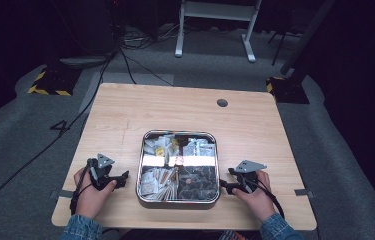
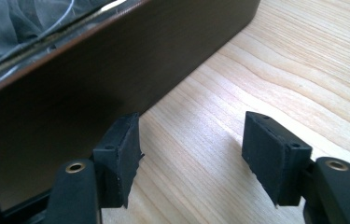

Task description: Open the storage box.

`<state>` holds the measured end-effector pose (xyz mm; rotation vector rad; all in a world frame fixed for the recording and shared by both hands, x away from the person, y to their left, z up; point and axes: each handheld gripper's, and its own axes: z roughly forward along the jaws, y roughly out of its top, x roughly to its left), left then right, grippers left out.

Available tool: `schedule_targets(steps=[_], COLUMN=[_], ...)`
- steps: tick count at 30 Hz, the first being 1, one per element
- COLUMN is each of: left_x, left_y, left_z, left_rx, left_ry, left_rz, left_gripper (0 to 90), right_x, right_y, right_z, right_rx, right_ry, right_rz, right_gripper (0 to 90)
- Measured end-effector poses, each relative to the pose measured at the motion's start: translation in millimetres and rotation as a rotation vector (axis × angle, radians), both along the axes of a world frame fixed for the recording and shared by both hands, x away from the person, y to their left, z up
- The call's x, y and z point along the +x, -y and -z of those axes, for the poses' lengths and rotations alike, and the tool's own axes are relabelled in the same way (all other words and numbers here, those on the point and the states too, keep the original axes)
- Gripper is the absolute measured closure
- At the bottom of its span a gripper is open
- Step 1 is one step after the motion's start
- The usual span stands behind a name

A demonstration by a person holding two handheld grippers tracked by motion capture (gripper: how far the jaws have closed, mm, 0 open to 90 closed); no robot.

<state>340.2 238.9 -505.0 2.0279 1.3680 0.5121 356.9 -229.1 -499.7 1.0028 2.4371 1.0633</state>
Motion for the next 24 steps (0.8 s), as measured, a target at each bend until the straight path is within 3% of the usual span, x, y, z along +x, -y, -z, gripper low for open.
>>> schedule_targets(steps=[4,8,11,14,17,20,24], left_x=[-0.5,-0.7,-0.6,-0.7,-1.6,-1.5,-0.6], left_y=[-0.7,-1.1,-0.9,-0.7,-0.6,-0.6,-0.3], left_z=[0.0,0.1,0.0,0.1,0.1,0.1,0.0], left_rx=[-0.003,-0.004,-0.001,-0.002,0.000,-0.001,-0.001], left_ry=[0.000,0.001,0.002,0.000,0.003,0.003,0.000], left_rz=[0.005,0.007,0.007,0.006,0.011,0.010,0.013], left_gripper=[15.0,15.0,15.0,14.9,15.1,15.0,14.9], right_x=[1.2,4.8,6.6,6.8,10.4,12.5,17.0], right_y=[4.1,6.6,2.4,-7.4,-25.4,-39.7,-66.0], right_z=[-11.6,-24.4,-37.7,-51.8,-71.4,-80.2,-84.9], right_rx=[0.012,0.073,0.078,0.068,0.103,0.094,0.088], right_ry=[0.013,0.006,0.030,0.060,0.072,0.087,0.073], right_rz=[0.018,0.021,0.014,-0.014,-0.063,-0.098,-0.157], right_gripper=[39.2,40.3,40.8,42.7,41.2,41.0,40.5])
